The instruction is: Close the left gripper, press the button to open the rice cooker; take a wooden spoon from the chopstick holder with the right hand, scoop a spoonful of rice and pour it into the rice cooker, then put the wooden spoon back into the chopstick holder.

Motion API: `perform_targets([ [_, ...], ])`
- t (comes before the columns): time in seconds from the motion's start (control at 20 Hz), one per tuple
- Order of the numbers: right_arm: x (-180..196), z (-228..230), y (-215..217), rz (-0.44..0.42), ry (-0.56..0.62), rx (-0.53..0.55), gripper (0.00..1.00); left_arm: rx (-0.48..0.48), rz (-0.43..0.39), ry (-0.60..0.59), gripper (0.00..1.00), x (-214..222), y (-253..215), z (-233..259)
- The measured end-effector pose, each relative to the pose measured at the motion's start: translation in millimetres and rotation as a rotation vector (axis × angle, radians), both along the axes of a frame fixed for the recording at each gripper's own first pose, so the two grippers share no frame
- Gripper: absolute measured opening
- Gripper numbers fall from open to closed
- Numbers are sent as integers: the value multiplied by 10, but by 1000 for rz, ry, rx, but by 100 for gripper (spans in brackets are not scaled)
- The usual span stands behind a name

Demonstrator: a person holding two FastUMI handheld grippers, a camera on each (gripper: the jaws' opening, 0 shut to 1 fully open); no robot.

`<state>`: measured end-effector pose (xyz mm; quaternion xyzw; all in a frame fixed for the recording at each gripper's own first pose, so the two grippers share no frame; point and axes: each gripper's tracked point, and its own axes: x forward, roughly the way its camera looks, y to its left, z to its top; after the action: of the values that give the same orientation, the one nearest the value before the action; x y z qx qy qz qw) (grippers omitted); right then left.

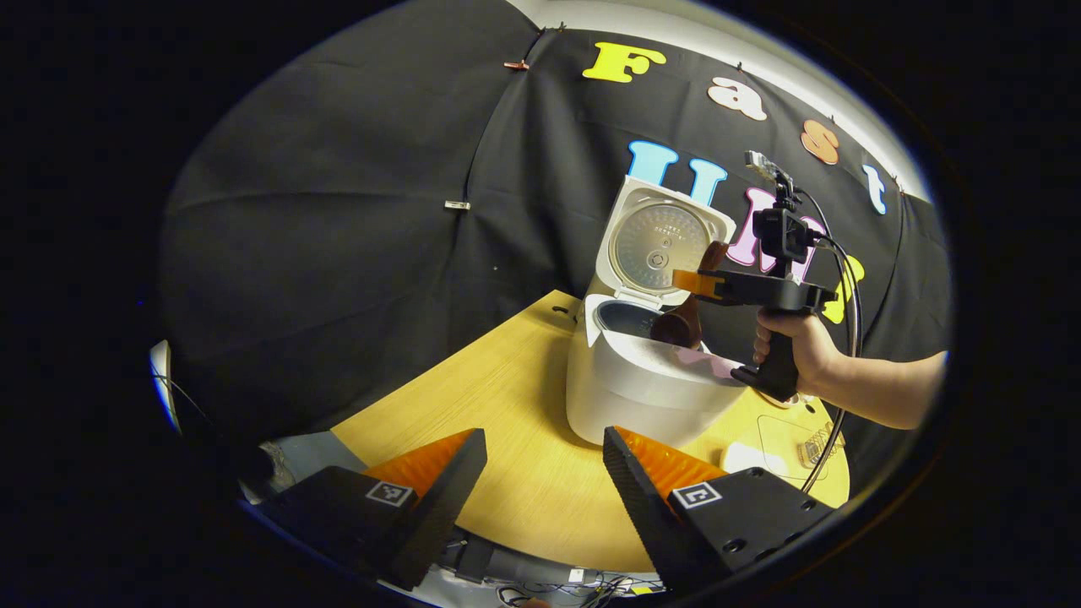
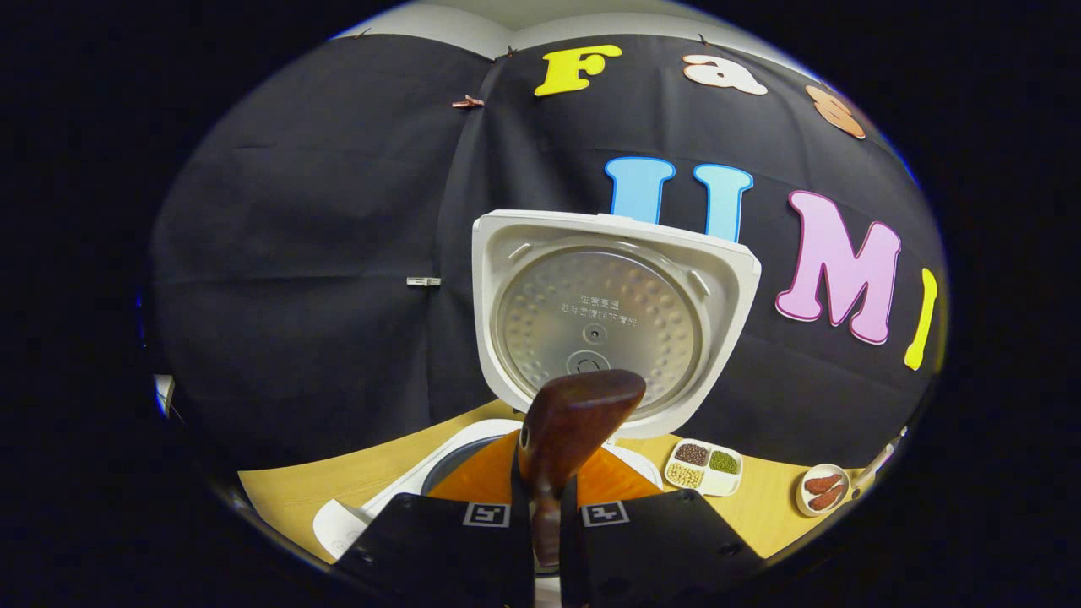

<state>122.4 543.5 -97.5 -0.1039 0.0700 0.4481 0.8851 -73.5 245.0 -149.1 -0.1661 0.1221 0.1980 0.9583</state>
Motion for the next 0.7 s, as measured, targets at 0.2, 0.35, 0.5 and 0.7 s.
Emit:
perform_targets([
  [0.2, 89, 45, -76, -42, 53, 35, 16, 32, 8, -9, 96, 68, 49, 85],
  [0.35, 153, 140, -174, -67, 76, 64, 16, 39, -7, -8, 95, 107, 3, 88],
  [0.5, 179, 301, -352, -100, 137, 120, 16, 54, -28, -9, 95, 125, -72, 122],
  [0.7, 318, 639, -753, -182, 240, 247, 16, 64, -68, -19, 95, 247, -241, 216],
])
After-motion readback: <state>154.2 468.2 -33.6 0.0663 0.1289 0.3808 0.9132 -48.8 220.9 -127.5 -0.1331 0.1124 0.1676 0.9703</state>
